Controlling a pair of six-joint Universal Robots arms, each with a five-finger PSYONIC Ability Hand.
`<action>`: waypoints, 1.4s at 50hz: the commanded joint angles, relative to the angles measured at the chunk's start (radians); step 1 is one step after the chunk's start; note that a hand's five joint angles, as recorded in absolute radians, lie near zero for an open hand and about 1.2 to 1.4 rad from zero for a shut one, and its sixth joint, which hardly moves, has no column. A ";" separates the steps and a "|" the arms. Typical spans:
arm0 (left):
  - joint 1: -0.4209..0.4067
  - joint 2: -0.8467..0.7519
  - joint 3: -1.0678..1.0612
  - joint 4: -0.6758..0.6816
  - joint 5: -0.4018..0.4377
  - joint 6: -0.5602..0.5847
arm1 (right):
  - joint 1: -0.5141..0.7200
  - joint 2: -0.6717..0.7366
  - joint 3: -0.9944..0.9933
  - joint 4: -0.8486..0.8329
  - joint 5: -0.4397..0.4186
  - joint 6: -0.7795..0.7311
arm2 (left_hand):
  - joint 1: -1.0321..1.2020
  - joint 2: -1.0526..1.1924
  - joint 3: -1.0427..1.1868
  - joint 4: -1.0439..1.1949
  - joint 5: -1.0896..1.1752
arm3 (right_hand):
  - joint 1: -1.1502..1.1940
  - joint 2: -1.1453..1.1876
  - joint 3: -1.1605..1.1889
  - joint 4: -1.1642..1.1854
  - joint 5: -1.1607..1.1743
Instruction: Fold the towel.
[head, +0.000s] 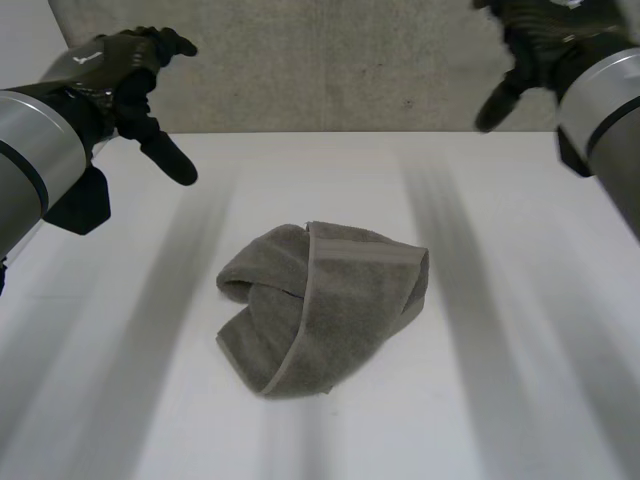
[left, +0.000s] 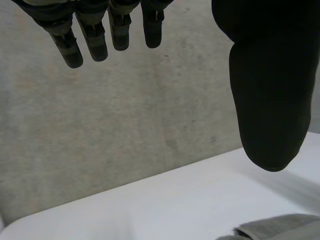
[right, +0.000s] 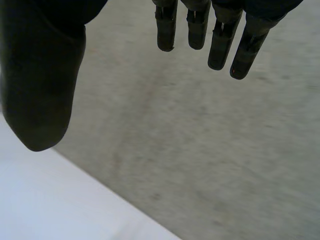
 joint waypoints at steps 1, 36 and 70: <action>-0.008 0.001 0.014 -0.009 -0.053 0.001 | -0.046 -0.030 0.008 0.044 0.025 0.014 | 0.001 0.009 0.008 0.009 -0.024 | -0.060 -0.075 -0.071 -0.086 -0.060; -0.029 0.024 -0.001 -0.014 -0.050 -0.008 | -0.134 -0.005 0.025 0.092 -0.170 0.094 | 0.016 0.024 0.023 0.024 -0.009 | -0.060 -0.075 -0.071 -0.086 -0.060; -0.009 -0.068 -0.544 0.126 0.034 0.001 | 0.016 0.356 -0.070 0.144 -0.665 -0.529 | 0.060 0.068 0.067 0.068 0.035 | -0.038 -0.053 -0.049 -0.064 -0.038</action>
